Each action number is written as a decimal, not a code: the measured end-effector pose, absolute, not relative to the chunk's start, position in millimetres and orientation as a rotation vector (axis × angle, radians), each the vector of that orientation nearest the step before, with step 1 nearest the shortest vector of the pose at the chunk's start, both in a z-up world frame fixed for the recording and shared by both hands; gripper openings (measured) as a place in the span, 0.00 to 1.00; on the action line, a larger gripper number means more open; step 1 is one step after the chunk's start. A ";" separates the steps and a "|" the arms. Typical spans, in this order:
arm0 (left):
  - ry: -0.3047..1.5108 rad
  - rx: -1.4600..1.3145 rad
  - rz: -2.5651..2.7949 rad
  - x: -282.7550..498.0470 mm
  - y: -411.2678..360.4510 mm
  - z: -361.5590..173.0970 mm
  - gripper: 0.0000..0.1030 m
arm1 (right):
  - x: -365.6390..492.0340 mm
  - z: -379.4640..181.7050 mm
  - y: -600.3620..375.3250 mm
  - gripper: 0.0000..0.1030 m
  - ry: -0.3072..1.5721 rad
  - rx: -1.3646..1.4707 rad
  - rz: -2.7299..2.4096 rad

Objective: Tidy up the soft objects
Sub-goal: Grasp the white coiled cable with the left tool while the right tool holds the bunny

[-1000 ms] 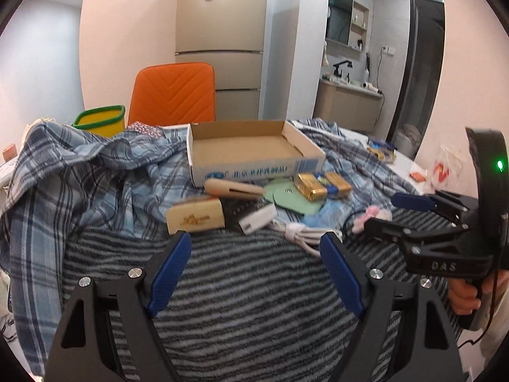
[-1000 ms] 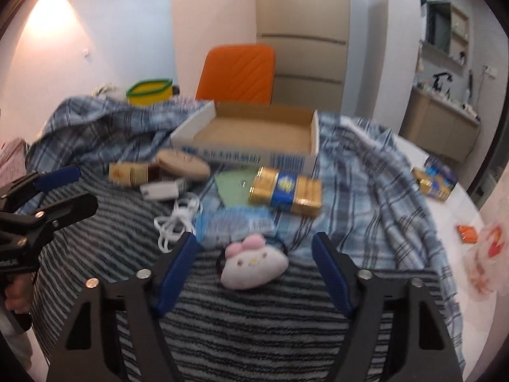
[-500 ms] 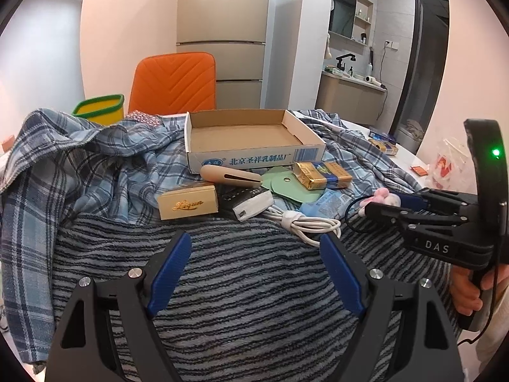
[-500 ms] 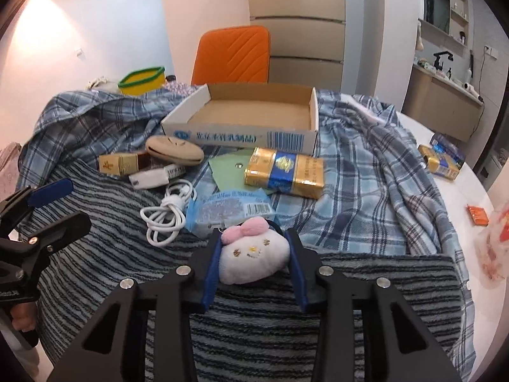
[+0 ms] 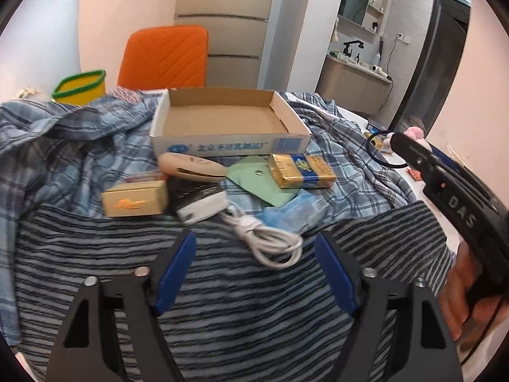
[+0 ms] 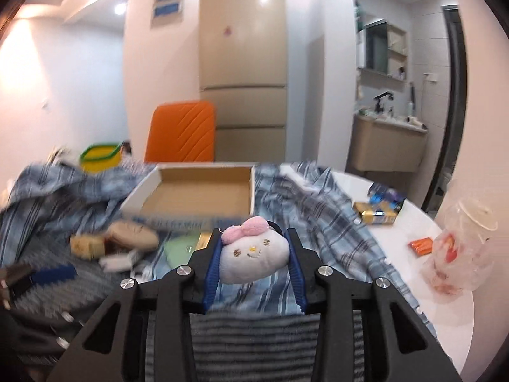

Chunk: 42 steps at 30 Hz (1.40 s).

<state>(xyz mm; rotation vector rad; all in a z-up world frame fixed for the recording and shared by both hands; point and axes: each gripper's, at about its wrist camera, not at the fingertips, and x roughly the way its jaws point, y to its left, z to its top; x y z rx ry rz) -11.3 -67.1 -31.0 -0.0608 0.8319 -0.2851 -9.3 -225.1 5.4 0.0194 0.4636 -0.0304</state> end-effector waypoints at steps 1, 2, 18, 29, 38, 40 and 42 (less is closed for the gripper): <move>0.843 -0.063 -0.258 -7.4 -69.7 -31.3 0.59 | -7.8 6.5 -226.4 0.39 0.459 0.029 -0.031; 0.851 -0.067 -0.231 -4.3 -71.4 -31.2 0.45 | -6.6 6.9 -226.8 0.39 0.452 0.036 -0.031; 1.086 -0.272 -0.137 52.3 -72.2 -65.4 0.33 | -5.1 -14.7 -222.2 0.39 0.449 0.017 0.008; 1.086 -0.265 -0.154 53.0 -71.0 -67.6 0.22 | -6.6 -14.8 -229.6 0.39 0.447 0.063 0.019; 1.012 -0.105 -0.242 11.2 -64.6 -31.5 0.21 | -3.9 -16.5 -231.9 0.39 0.463 0.075 0.026; 0.983 -0.035 -0.248 -0.2 -60.0 -21.7 0.21 | -3.8 -16.6 -231.3 0.39 0.466 0.075 0.026; 0.985 0.012 -0.265 -8.0 -54.9 -18.1 0.21 | -3.5 -16.7 -231.6 0.39 0.465 0.075 0.026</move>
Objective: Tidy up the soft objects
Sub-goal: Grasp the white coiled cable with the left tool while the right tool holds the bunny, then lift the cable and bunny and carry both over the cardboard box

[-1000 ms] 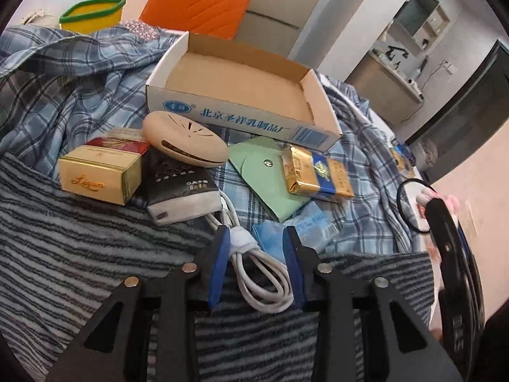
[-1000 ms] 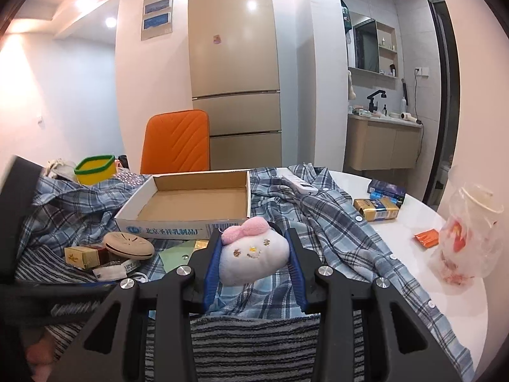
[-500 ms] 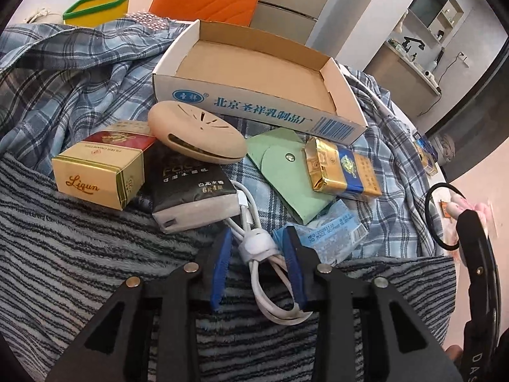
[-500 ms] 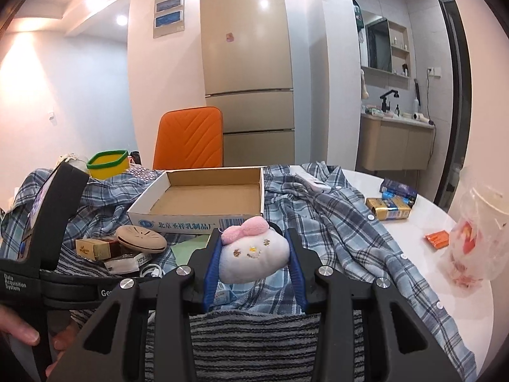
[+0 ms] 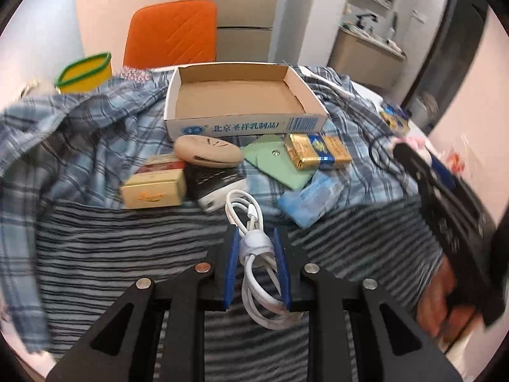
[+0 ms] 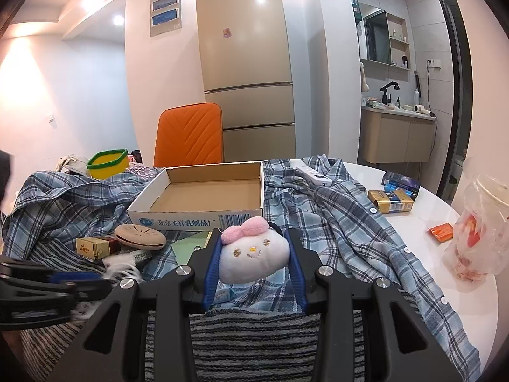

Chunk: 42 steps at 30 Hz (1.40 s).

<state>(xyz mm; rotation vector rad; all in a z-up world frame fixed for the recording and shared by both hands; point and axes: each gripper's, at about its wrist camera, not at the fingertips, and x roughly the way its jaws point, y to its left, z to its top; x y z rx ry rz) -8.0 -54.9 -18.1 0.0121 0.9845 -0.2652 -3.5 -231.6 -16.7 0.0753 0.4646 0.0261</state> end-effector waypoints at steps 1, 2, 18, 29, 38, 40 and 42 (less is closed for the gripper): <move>1.007 0.014 -0.283 -9.6 -50.2 -19.0 0.21 | -3.5 -16.7 -231.6 0.39 0.464 0.075 0.026; 1.021 0.006 -0.287 -11.2 -46.1 -20.4 0.21 | -3.5 -16.7 -231.7 0.39 0.465 0.075 0.026; 0.996 0.053 -0.226 -9.9 -38.3 -46.9 0.25 | -3.2 -18.3 -232.7 0.39 0.473 0.072 0.029; 0.774 0.077 -0.244 -35.8 -33.4 -35.7 0.21 | -6.4 -15.7 -227.8 0.39 0.451 0.068 0.035; 0.510 0.059 -0.270 -35.2 -31.5 15.2 0.21 | -19.1 13.5 -215.9 0.39 0.372 0.022 0.056; 0.458 0.064 -0.275 -30.3 -32.7 25.2 0.21 | -19.9 24.9 -214.1 0.39 0.350 0.005 0.056; 0.395 0.064 -0.276 -25.0 -32.5 36.6 0.21 | -19.2 38.4 -211.6 0.39 0.319 -0.010 0.052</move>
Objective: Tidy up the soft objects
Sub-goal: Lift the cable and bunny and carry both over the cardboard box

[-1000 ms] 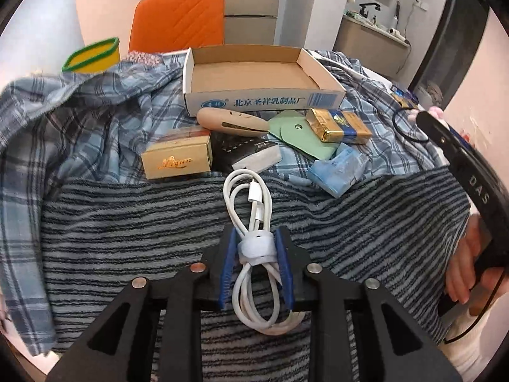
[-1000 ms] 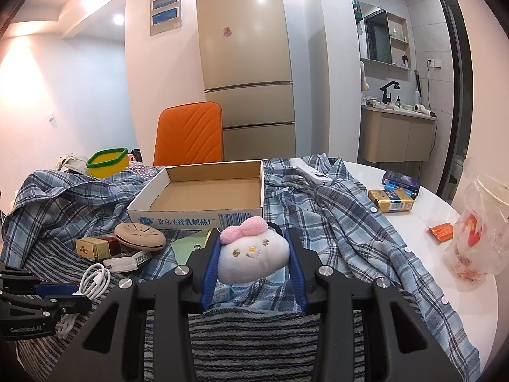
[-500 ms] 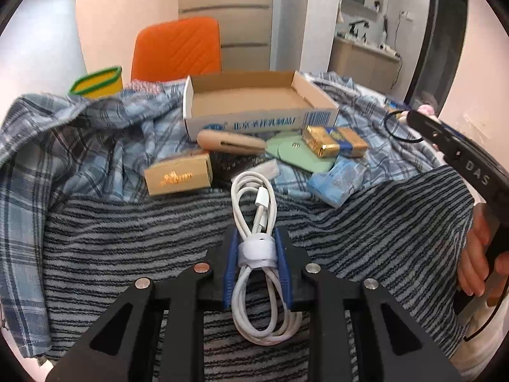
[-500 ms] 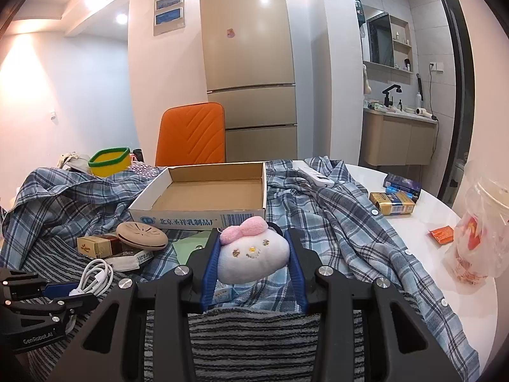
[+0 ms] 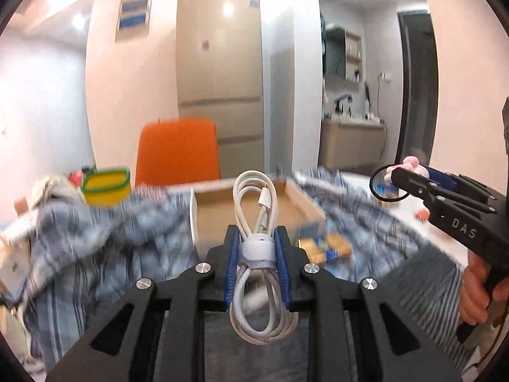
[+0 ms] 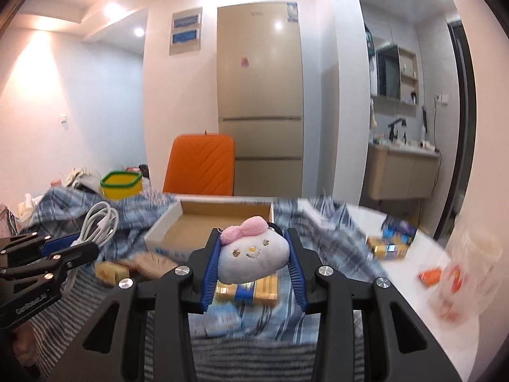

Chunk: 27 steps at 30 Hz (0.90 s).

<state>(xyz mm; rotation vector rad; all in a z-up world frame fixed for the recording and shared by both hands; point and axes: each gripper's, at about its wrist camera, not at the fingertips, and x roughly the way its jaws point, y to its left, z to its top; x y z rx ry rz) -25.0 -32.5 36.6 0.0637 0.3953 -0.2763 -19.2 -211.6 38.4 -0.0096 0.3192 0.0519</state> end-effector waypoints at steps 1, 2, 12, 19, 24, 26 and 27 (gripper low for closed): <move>0.364 0.063 -0.280 -22.0 -32.2 42.7 0.21 | -17.6 46.8 -209.9 0.39 0.302 -0.018 0.049; 0.332 0.065 -0.282 -17.7 -32.8 50.3 0.21 | -15.0 55.5 -208.0 0.39 0.284 -0.024 0.047; 0.075 0.029 -0.252 37.0 -40.1 104.1 0.21 | 44.4 120.9 -189.1 0.39 0.081 0.003 -0.013; 0.009 0.033 -0.213 80.7 -38.6 89.0 0.21 | 93.0 124.4 -184.8 0.39 0.042 0.035 0.020; 0.033 0.051 -0.197 96.4 -37.1 57.6 0.21 | 118.8 85.5 -179.7 0.39 0.069 0.039 0.012; 0.061 0.047 -0.180 104.3 -35.2 41.4 0.21 | 129.5 65.5 -178.5 0.39 0.107 0.029 0.017; 0.093 0.041 -0.184 108.9 -34.7 36.1 0.21 | 134.4 57.5 -178.4 0.39 0.132 0.020 0.023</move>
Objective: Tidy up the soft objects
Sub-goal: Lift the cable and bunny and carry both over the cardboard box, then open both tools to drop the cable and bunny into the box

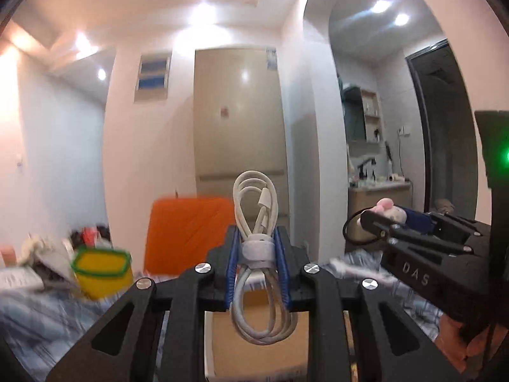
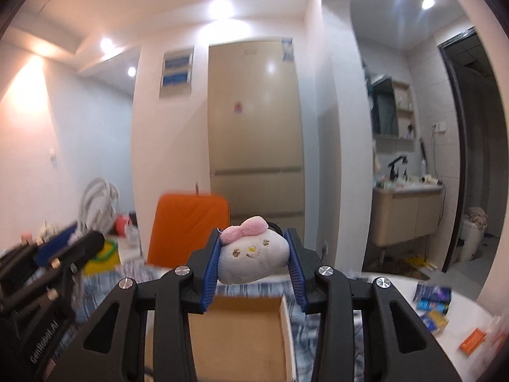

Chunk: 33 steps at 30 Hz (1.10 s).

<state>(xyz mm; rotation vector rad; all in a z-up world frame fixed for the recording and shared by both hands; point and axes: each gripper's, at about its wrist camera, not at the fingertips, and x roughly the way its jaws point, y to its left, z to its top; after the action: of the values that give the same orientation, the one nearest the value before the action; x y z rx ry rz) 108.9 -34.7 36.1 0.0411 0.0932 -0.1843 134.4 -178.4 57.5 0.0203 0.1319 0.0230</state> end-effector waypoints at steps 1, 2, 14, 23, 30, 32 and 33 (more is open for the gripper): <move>0.125 0.046 -0.178 113.4 -36.5 31.5 0.21 | 141.2 48.5 -176.6 0.39 0.165 0.007 0.028; 0.146 0.066 -0.164 118.4 -38.5 27.9 0.21 | 145.7 41.5 -175.6 0.39 0.191 -0.005 0.036; 0.492 -0.025 -0.198 163.1 -32.6 0.5 0.21 | 192.6 -5.2 -172.3 0.39 0.459 -0.012 0.127; 0.520 -0.020 -0.205 162.5 -32.6 -6.4 0.21 | 197.3 -19.9 -175.7 0.39 0.523 -0.016 0.151; 0.514 -0.021 -0.198 162.9 -31.1 -6.3 0.29 | 198.3 -20.9 -174.3 0.39 0.540 -0.009 0.160; 0.512 -0.024 -0.189 162.7 -30.2 -6.2 0.60 | 199.7 -21.2 -176.2 0.39 0.544 0.001 0.159; 0.495 -0.033 -0.194 160.4 -29.1 -5.1 0.68 | 200.5 -21.4 -177.7 0.39 0.546 0.005 0.157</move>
<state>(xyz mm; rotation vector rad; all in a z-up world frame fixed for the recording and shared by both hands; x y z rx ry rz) 160.4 -29.1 -5.1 -0.0325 0.4952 -0.1939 200.5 -177.7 -21.4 0.0054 0.5460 0.1569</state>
